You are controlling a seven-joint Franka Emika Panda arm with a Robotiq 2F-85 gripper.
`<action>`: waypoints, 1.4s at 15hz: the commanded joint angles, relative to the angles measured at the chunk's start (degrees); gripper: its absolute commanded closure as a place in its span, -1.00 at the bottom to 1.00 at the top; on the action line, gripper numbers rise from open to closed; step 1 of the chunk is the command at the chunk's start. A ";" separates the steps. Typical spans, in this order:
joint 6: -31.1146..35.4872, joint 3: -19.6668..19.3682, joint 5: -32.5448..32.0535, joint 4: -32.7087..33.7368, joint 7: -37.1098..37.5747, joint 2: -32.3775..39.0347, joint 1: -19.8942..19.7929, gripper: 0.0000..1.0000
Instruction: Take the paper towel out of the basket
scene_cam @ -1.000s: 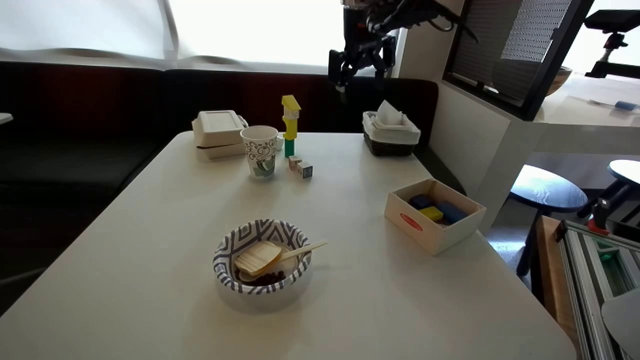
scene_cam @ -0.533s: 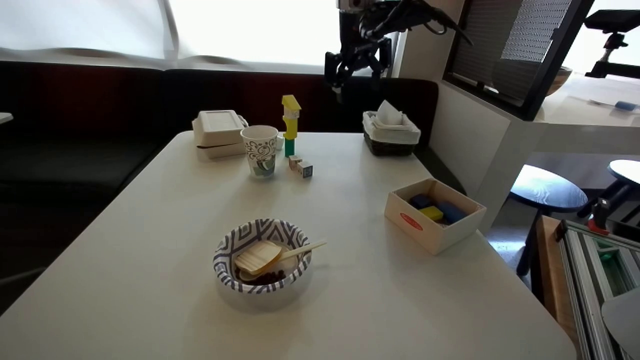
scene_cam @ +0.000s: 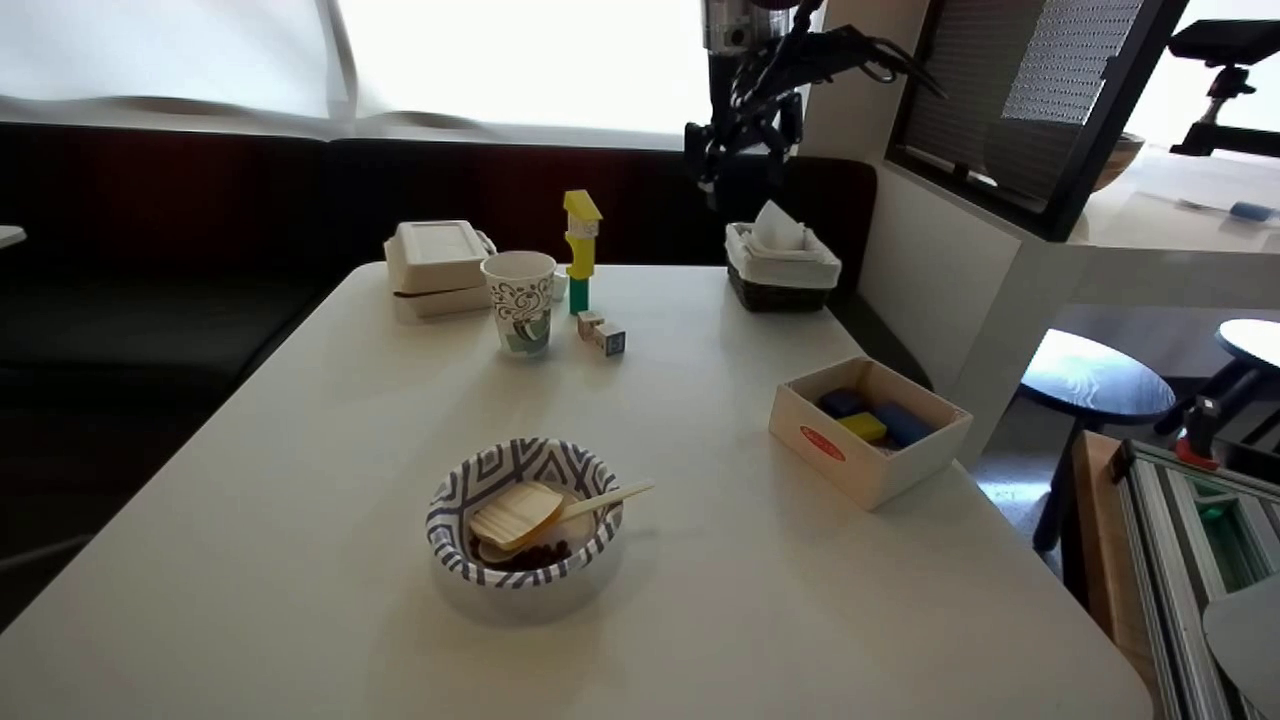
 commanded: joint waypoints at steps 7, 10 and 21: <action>-0.92 -4.22 1.53 8.36 -0.94 12.01 -1.08 -1.00; -0.26 -4.53 2.24 9.90 -1.78 14.20 -1.50 -0.78; 1.99 -4.37 6.20 13.76 -4.85 18.59 -3.26 0.00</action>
